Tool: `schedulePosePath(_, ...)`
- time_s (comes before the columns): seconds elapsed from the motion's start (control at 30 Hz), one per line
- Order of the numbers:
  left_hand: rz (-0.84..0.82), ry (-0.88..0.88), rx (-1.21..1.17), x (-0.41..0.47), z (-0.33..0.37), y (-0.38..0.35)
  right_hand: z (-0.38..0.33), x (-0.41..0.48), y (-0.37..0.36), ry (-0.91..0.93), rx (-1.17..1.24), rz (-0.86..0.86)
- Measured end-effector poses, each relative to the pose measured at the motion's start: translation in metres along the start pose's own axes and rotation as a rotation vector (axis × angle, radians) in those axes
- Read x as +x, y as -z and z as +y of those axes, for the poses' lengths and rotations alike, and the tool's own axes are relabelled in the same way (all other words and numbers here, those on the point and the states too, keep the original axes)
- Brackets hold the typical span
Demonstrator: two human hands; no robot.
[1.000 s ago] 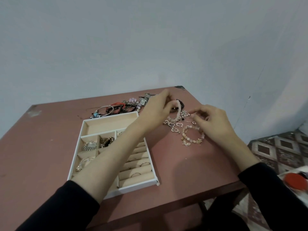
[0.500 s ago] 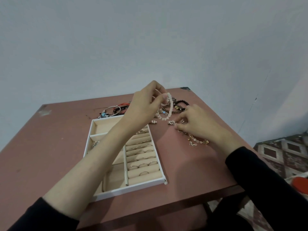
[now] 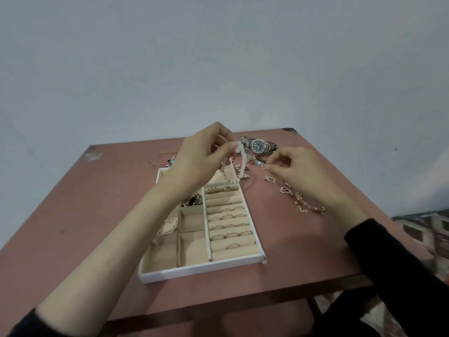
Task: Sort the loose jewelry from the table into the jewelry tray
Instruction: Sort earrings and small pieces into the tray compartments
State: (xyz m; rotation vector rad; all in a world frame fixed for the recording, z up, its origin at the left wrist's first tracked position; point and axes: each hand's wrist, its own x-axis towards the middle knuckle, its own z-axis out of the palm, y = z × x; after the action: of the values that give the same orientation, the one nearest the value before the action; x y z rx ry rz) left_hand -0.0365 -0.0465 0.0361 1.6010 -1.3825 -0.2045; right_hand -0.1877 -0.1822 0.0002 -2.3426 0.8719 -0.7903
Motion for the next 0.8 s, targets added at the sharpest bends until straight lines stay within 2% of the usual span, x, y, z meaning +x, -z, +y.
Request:
schedulePosePath(0.17, 0.005, 0.051, 0.013, -0.024, -0.005, 0.027, -0.037, -0.012, -0.011, 0.045, 0.296, 0.004)
schedulePosePath(0.33, -0.044, 0.104, -0.005, -0.053, -0.016, 0.057, -0.064, -0.021, -0.035, 0.066, 0.443, -0.071)
schedulePosePath(0.43, -0.129, 0.143, -0.004, -0.069, -0.021, 0.073, -0.077, -0.027, -0.046, 0.093, 0.451, -0.121)
schedulePosePath(0.63, -0.225, 0.209, -0.176, -0.093, -0.017, 0.088, -0.093, -0.032, -0.064, 0.167, 0.407, -0.166)
schedulePosePath(0.8, -0.184, 0.206, -0.148, -0.098, -0.016, 0.093, -0.097, -0.036, -0.072, 0.19, 0.378, -0.167)
